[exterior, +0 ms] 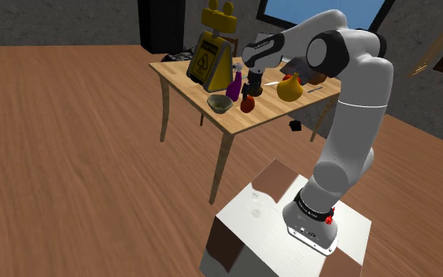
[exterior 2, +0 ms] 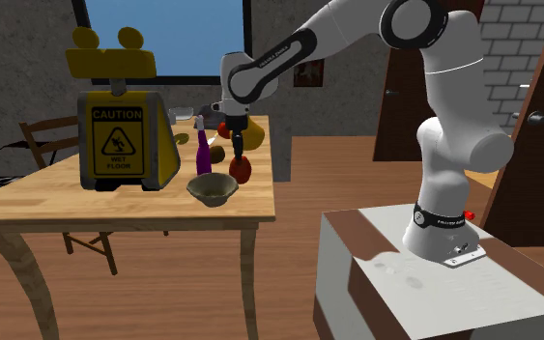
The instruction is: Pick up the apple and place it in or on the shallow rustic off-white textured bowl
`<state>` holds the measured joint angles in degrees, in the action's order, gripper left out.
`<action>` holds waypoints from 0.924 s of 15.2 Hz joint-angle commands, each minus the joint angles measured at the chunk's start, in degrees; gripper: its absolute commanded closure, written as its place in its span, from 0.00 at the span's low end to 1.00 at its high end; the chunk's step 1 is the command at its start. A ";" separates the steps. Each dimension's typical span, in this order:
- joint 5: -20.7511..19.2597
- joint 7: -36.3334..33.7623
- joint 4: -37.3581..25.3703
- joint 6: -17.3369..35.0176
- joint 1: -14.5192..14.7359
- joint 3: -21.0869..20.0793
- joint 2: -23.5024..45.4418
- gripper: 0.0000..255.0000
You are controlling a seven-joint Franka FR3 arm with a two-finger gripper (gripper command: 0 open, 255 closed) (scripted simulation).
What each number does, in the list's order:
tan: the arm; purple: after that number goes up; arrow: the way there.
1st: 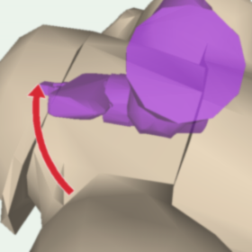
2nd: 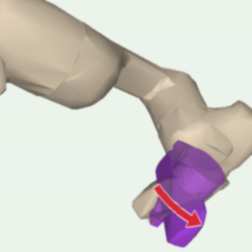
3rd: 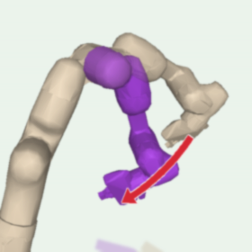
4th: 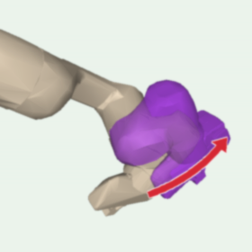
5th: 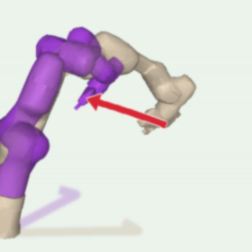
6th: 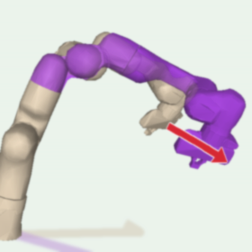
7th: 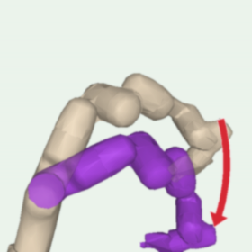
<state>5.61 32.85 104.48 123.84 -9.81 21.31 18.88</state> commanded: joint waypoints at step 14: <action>0.30 0.18 0.12 0.81 -0.14 -0.11 0.71 1.00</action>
<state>5.91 33.03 104.52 124.64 -9.94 21.21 19.53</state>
